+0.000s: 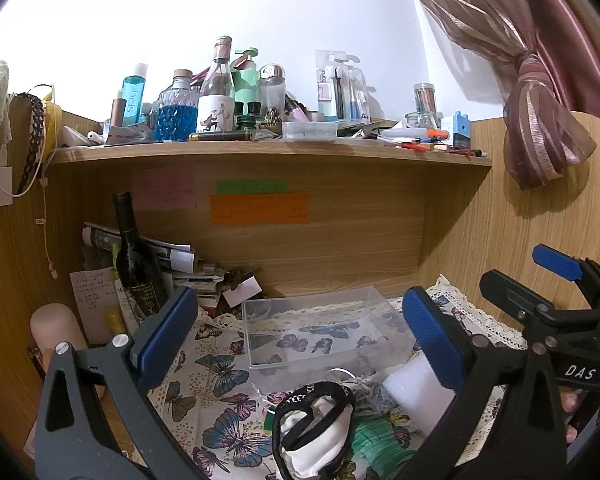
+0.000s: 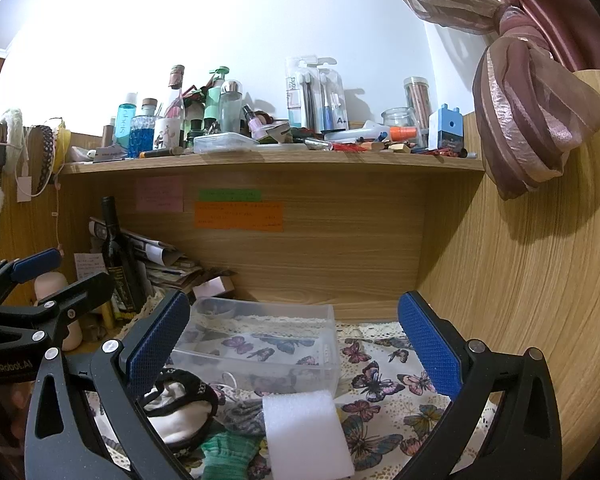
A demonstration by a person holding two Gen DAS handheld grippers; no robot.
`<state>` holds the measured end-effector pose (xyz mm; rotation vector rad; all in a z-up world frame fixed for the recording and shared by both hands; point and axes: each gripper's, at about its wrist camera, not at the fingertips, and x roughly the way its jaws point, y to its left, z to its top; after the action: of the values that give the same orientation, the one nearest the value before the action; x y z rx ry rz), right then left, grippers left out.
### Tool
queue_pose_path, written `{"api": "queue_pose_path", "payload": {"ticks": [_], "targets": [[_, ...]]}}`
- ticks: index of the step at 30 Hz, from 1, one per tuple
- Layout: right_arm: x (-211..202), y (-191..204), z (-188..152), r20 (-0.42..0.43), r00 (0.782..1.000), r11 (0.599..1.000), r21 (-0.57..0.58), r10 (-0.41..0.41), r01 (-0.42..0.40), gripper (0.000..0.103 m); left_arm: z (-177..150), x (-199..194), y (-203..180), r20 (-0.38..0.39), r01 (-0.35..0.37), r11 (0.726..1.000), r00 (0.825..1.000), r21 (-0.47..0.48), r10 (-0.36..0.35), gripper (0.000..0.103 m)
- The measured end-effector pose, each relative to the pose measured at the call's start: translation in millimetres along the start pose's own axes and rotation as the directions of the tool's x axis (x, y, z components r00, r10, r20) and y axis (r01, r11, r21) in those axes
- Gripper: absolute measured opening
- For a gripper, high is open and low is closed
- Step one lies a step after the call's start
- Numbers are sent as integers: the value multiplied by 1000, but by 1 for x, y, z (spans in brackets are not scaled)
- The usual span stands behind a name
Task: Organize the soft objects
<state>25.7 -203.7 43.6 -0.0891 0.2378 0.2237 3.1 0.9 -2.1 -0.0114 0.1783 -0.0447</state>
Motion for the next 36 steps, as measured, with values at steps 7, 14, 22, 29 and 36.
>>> {"api": "queue_pose_path", "payload": {"ticks": [7, 14, 22, 29, 36], "targets": [[0, 0, 0, 0, 1000, 1000, 0, 0, 0, 103, 0, 0, 0, 2, 0, 1000, 1000, 0, 0, 103], [-1, 2, -1, 3, 1000, 1000, 1, 4, -4, 103, 0, 0, 1, 2, 0, 1000, 1000, 1, 0, 103], [-1, 2, -2, 1, 1000, 1000, 3, 6, -6, 103, 0, -1, -1, -5, 12, 1000, 1000, 1, -12, 103], [2, 4, -3, -9, 1000, 1000, -6, 10, -10, 103, -2, 4, -2, -18, 15, 1000, 1000, 0, -15, 103], [18, -3, -13, -80, 996, 999, 3, 37, -37, 103, -15, 23, 6, -68, 19, 1000, 997, -24, -21, 103]]}}
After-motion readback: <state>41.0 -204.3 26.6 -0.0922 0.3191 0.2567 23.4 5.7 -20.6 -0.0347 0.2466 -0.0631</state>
